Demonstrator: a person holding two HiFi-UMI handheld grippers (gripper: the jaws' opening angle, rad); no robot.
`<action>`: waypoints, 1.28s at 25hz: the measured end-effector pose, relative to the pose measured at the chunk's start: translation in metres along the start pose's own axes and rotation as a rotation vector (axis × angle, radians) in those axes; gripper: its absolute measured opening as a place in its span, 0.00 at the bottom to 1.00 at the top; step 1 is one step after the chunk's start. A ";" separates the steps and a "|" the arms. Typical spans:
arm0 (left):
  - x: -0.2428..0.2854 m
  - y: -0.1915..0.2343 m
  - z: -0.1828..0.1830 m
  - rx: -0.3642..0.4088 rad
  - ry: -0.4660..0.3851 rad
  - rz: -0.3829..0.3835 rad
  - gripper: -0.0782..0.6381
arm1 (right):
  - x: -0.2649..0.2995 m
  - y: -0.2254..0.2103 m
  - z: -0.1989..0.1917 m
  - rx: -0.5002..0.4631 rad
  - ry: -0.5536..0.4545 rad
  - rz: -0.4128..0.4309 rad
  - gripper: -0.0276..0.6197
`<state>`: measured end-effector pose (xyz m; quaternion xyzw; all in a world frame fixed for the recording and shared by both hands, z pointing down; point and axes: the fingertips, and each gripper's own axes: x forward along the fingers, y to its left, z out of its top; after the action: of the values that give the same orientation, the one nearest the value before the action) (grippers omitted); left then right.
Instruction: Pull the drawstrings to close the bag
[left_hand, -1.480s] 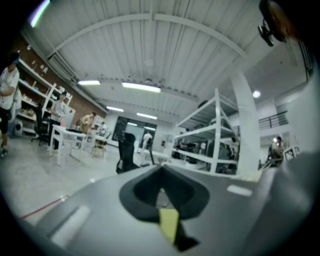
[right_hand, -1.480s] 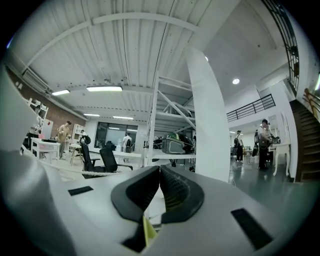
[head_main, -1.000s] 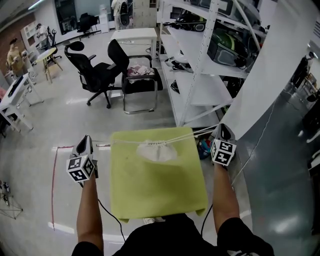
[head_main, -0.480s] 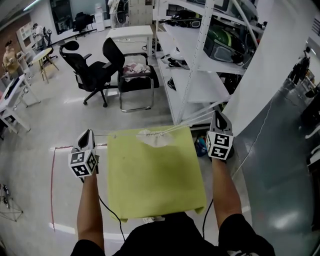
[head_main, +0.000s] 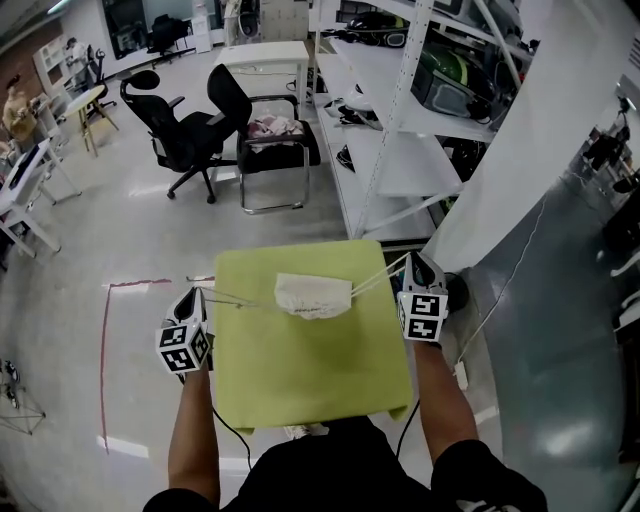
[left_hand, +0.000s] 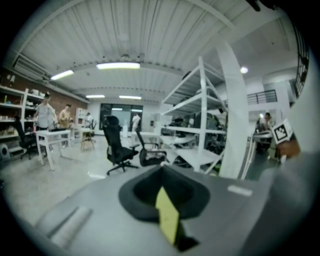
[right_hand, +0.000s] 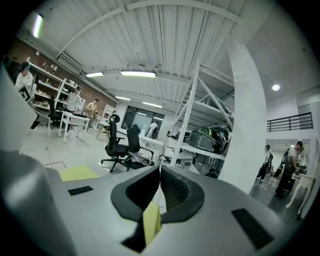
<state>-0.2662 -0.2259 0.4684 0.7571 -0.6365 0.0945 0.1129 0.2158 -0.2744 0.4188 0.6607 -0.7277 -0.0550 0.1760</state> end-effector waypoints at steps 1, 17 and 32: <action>-0.001 -0.001 -0.005 0.001 0.011 -0.001 0.12 | -0.003 0.003 -0.006 0.001 0.011 0.003 0.06; -0.023 -0.023 -0.121 0.019 0.253 -0.046 0.12 | -0.046 0.071 -0.117 0.083 0.238 0.105 0.06; -0.044 -0.027 -0.212 0.040 0.441 -0.039 0.29 | -0.075 0.132 -0.225 0.063 0.513 0.279 0.06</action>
<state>-0.2469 -0.1178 0.6576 0.7323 -0.5797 0.2681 0.2362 0.1700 -0.1509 0.6563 0.5518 -0.7445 0.1614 0.3394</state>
